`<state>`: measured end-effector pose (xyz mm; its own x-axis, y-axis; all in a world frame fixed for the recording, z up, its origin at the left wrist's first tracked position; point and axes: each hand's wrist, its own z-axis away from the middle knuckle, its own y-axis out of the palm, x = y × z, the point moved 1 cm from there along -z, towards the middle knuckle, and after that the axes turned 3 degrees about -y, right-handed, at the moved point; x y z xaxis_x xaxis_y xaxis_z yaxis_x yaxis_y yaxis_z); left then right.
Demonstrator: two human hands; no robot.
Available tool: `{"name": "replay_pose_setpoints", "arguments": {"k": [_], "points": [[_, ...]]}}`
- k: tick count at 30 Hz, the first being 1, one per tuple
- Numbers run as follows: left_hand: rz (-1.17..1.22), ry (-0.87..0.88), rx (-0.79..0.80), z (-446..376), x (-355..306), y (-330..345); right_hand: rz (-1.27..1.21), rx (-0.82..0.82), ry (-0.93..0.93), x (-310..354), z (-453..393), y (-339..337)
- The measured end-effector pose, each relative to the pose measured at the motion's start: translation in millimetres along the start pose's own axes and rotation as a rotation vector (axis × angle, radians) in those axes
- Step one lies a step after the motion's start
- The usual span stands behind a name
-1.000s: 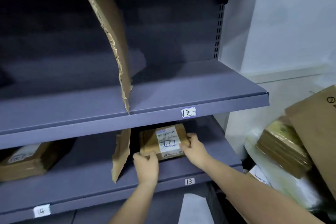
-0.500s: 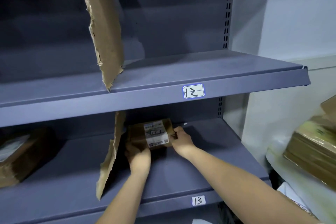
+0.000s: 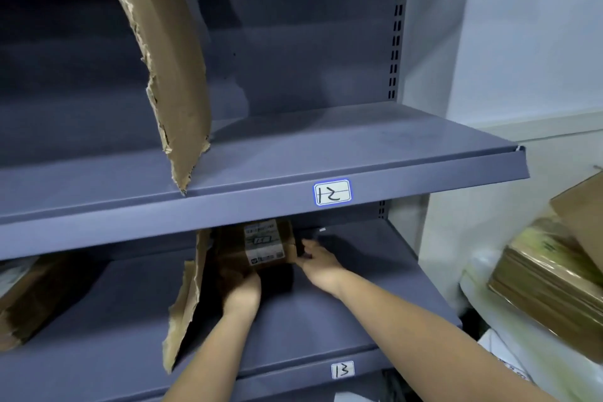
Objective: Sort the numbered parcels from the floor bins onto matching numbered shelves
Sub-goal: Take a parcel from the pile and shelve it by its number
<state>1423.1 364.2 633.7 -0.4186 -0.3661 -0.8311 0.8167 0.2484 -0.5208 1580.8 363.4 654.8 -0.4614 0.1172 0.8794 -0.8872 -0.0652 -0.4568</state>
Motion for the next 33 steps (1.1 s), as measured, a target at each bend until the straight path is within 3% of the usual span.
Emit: {"name": "replay_pose_setpoints", "arguments": {"k": [3, 15, 24, 33], "points": [[-0.12, -0.027, 0.103, 41, -13, -2, 0.051, 0.0, 0.028, 11, 28, -19], [-0.284, 0.2, 0.465, 218, -104, -27, 0.192, 0.024, 0.191, 42, 202, -121], [-0.351, 0.542, 0.7, 302, -191, -19, 0.23, -0.364, 0.265, 87, 316, -202], [-0.251, 0.896, 0.902, 362, -277, -4, 0.337, -0.732, 0.285, 117, 391, -281]]}}
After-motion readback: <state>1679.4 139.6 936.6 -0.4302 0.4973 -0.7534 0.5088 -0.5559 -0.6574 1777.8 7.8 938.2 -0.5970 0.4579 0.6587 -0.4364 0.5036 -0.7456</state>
